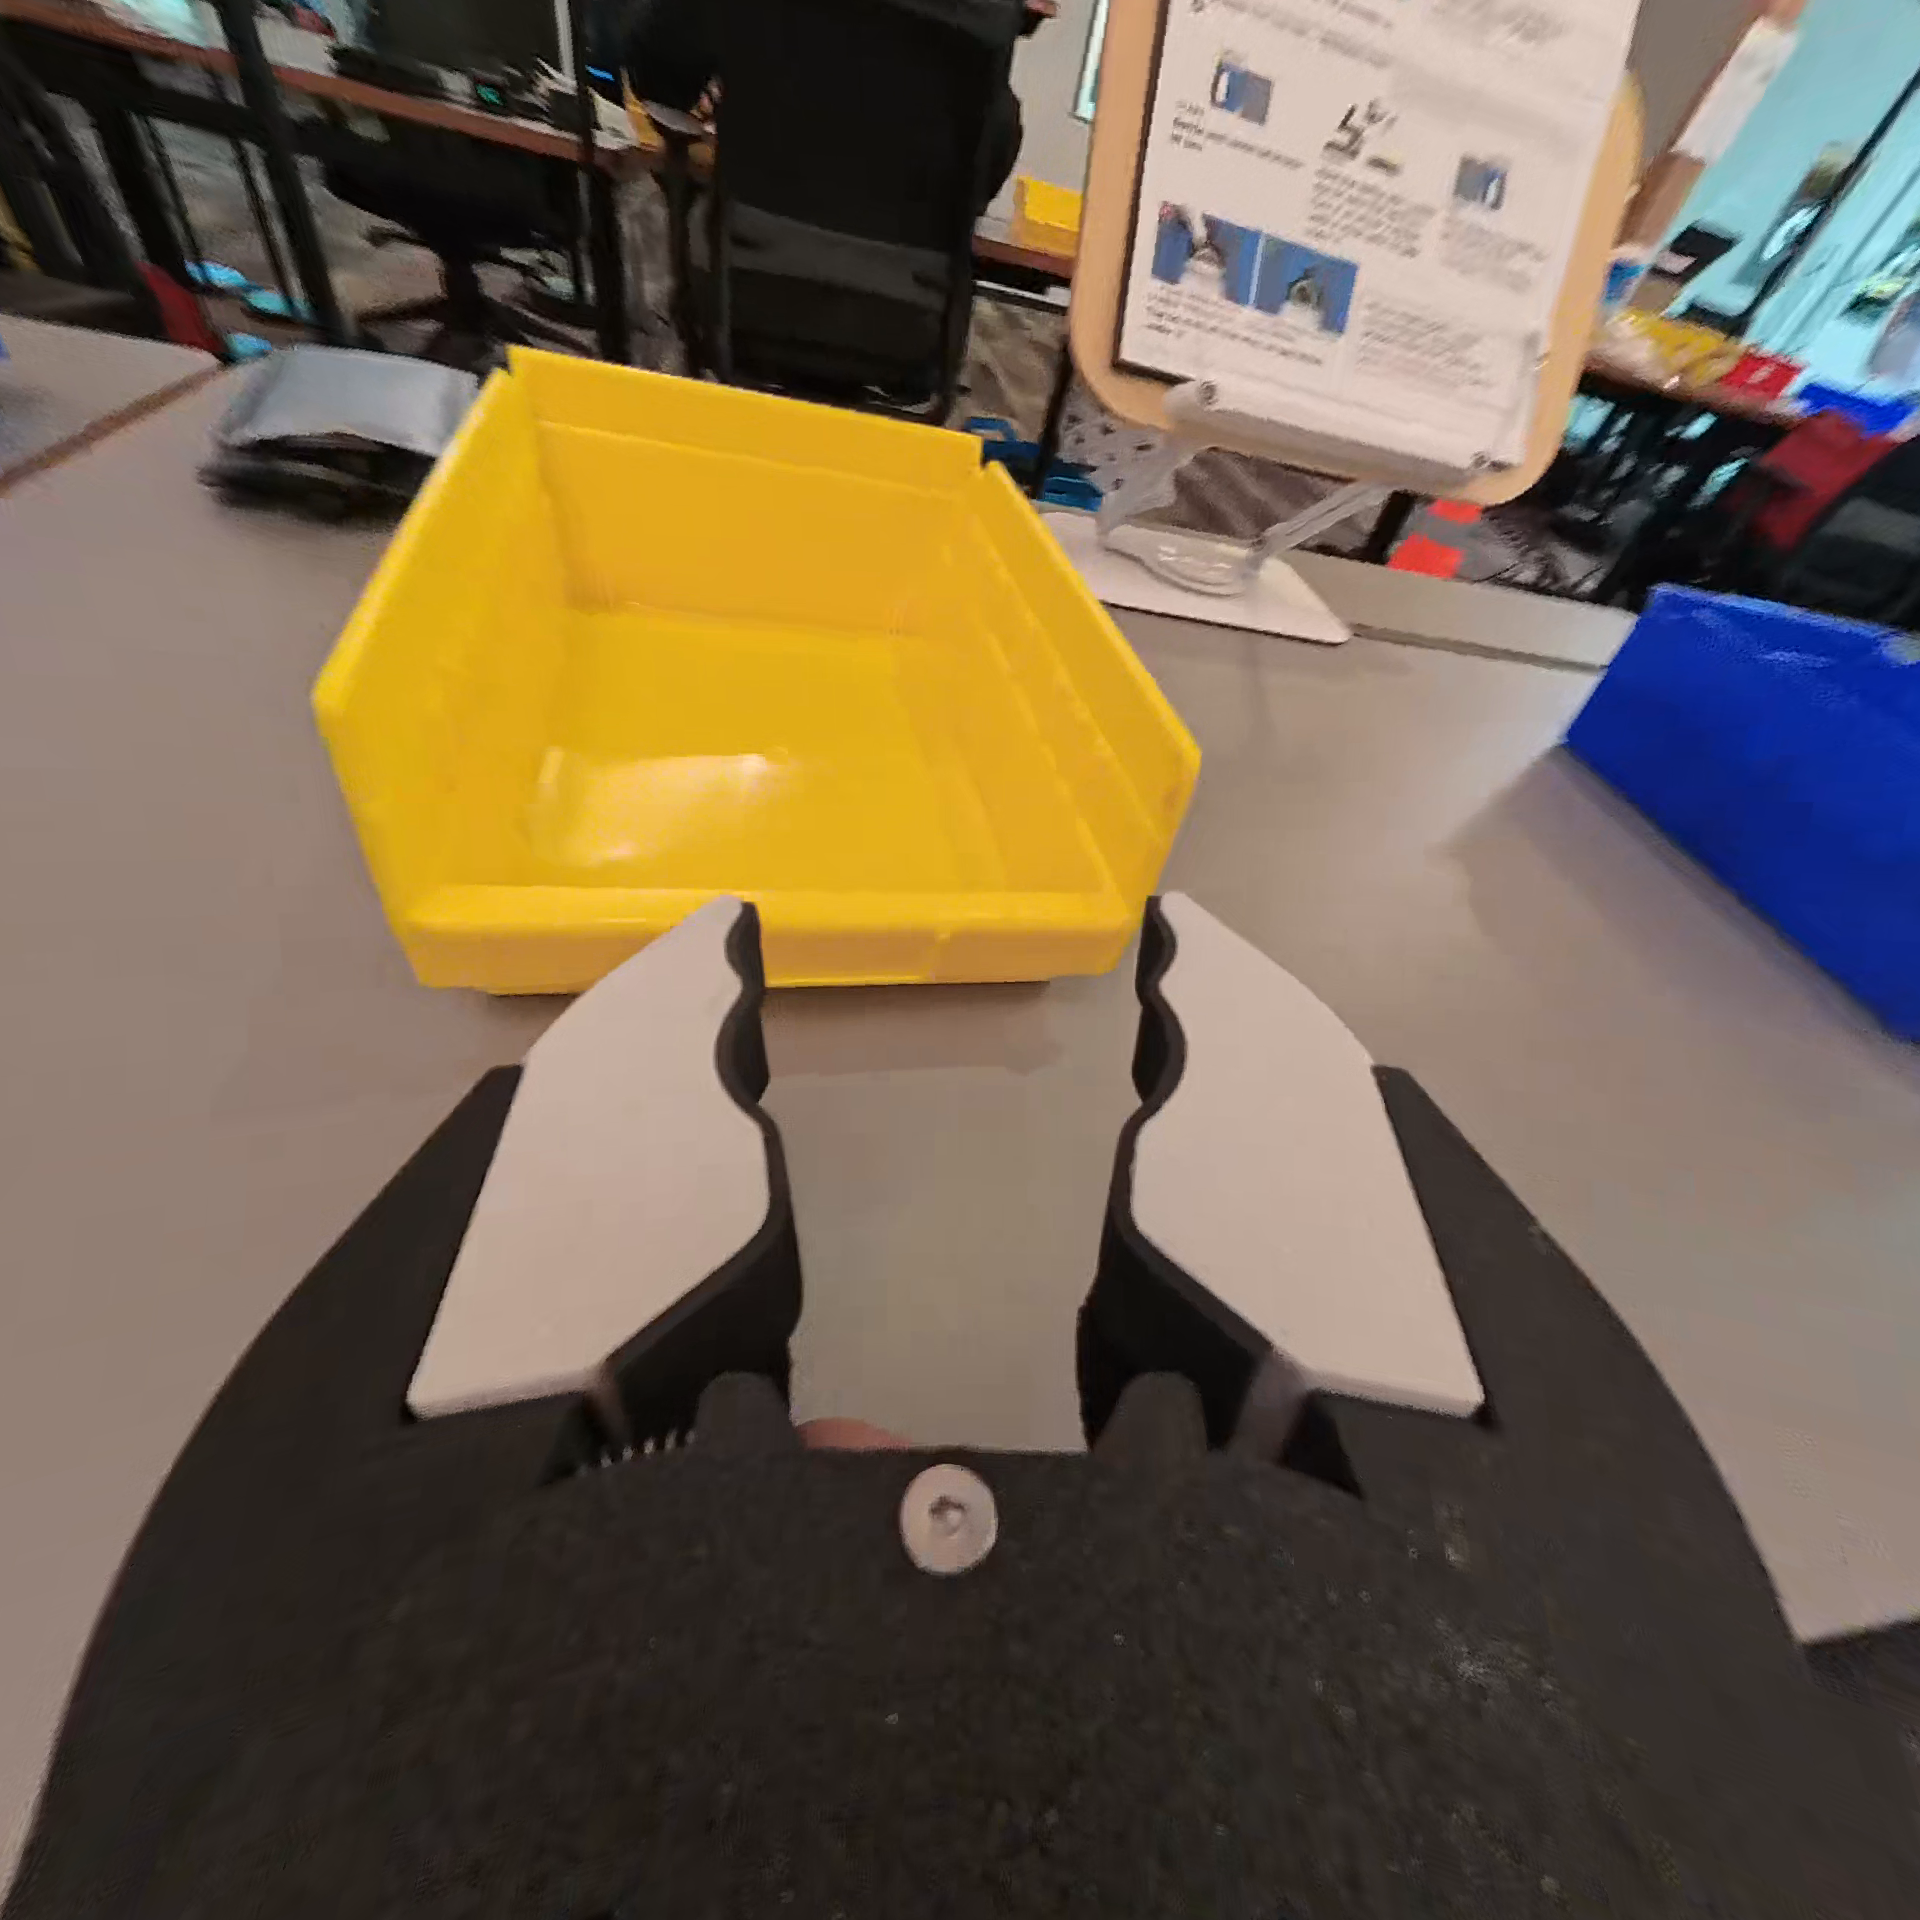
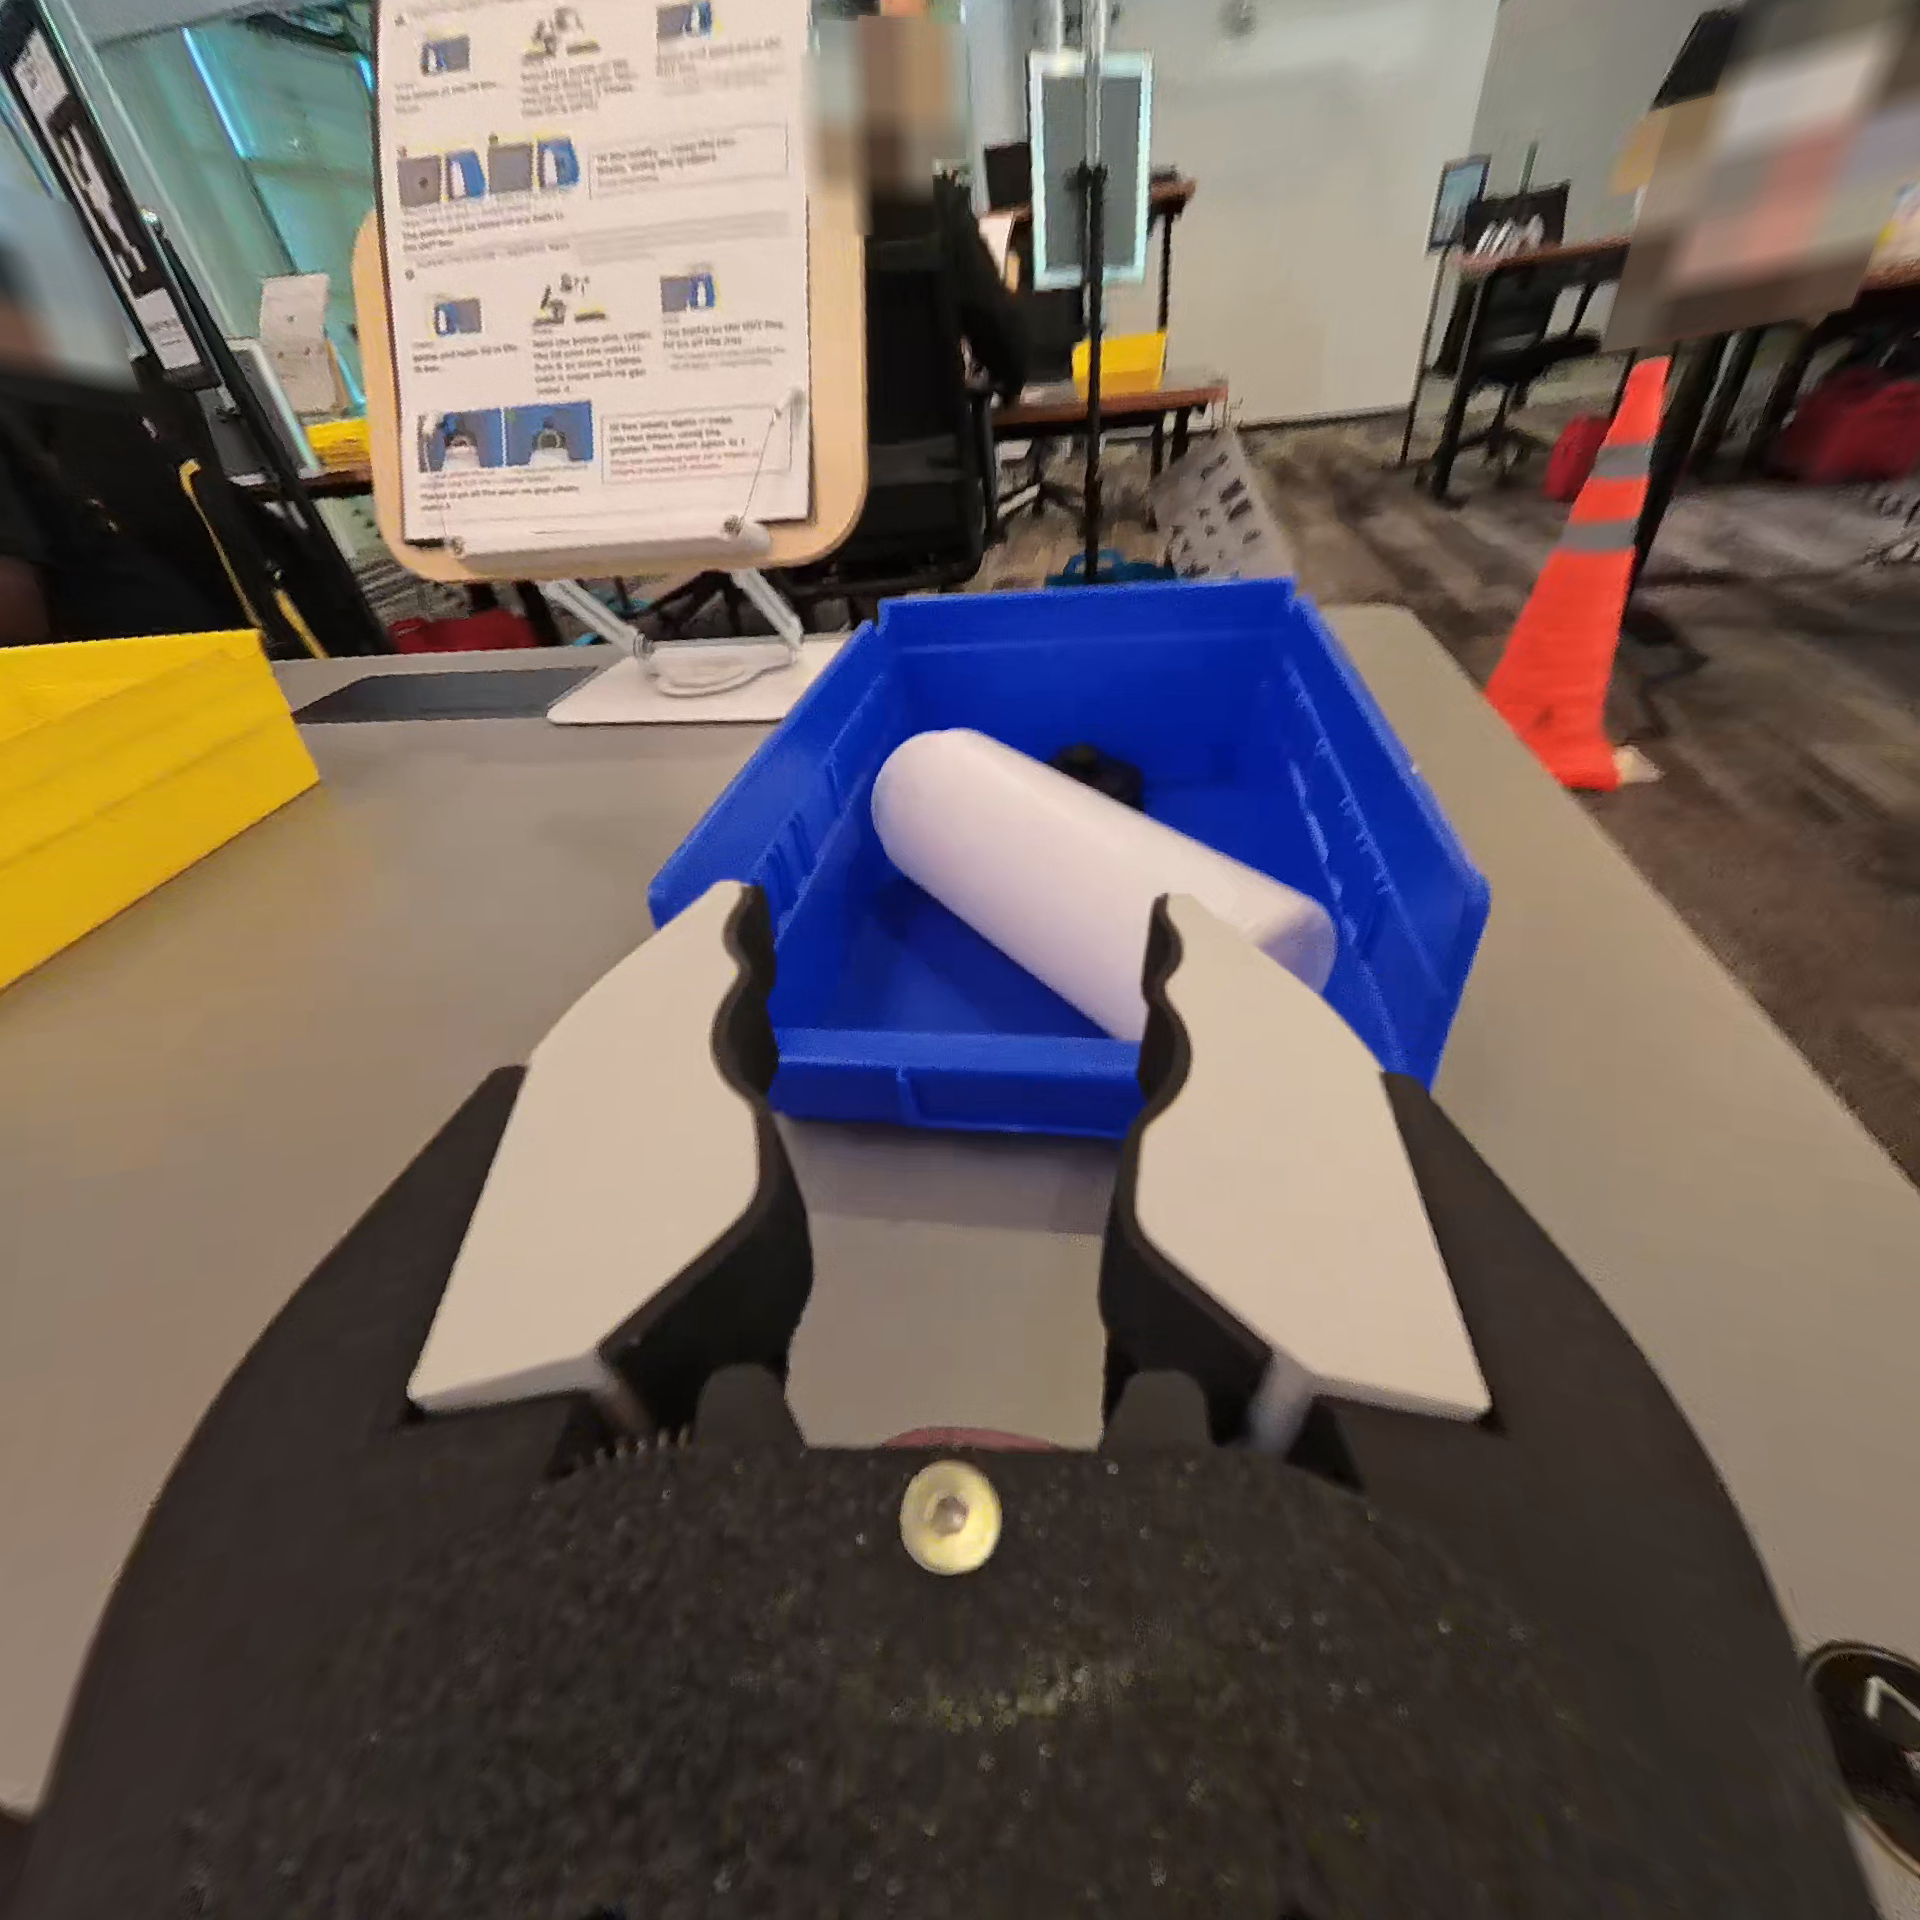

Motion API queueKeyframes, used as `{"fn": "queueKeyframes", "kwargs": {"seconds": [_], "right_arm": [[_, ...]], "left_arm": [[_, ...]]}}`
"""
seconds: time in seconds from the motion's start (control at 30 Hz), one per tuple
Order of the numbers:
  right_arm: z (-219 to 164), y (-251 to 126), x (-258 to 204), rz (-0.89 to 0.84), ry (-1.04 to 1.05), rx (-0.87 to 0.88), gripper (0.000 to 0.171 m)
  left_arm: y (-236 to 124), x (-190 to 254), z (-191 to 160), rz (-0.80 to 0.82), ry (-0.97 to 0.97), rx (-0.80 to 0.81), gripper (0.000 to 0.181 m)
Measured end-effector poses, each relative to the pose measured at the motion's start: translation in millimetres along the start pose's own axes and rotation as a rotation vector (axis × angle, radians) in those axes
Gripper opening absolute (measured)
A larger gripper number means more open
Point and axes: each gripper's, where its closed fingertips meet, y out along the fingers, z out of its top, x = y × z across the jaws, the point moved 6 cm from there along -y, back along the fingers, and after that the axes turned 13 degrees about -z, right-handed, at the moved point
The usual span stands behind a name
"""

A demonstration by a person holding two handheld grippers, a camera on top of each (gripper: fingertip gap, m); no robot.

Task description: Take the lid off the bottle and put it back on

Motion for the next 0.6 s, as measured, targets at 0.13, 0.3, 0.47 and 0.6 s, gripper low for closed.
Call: {"fn": "queueKeyframes", "kwargs": {"seconds": [0.13,0.3,0.47,0.6], "right_arm": [[-7,6,1,-0.002,-0.096,-0.050,0.063],[-17,10,-4,0.029,-0.123,-0.091,0.061],[-18,14,-4,0.013,-0.126,-0.113,0.060],[-20,19,-2,0.003,-0.127,-0.131,0.061]], "left_arm": [[10,10,-1,0.045,0.093,-0.025,0.069],[13,21,-8,0.057,0.159,-0.070,0.068],[15,20,-13,0.048,0.170,-0.101,0.068],[15,16,-14,0.059,0.167,-0.106,0.069]]}}
